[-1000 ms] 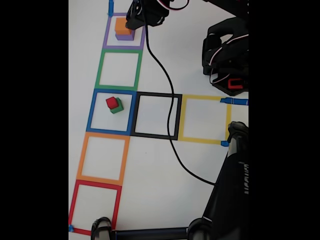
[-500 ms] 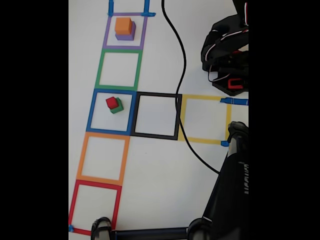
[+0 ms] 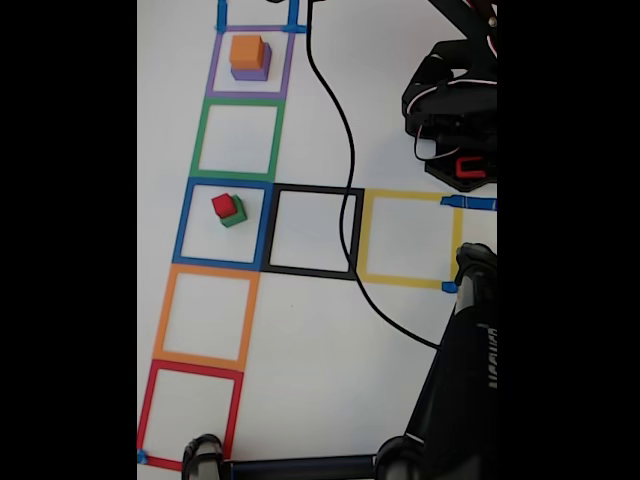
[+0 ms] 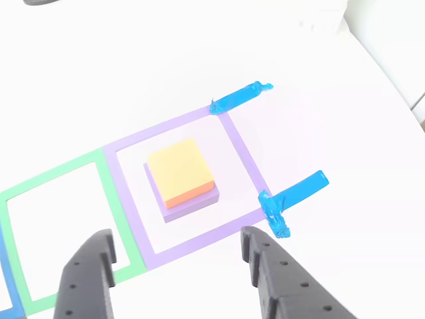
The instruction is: Tower of hanoi
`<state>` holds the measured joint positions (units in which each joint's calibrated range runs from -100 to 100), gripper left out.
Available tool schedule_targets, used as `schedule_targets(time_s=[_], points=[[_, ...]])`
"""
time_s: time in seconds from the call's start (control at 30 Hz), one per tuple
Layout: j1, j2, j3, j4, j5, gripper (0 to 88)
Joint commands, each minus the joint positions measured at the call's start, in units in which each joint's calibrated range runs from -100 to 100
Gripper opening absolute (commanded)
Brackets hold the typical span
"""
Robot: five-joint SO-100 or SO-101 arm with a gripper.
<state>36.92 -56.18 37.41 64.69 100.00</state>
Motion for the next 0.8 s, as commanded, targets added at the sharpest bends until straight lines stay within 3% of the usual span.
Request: schedule_targets(time_s=[0.0, 0.53, 0.77], points=[[3.0, -0.9, 12.5, -17.3, 0.0, 30.3], [7.4, 21.8, 33.4, -69.8, 0.0, 42.5], [7.9, 33.1, 35.3, -86.1, 0.0, 43.7]])
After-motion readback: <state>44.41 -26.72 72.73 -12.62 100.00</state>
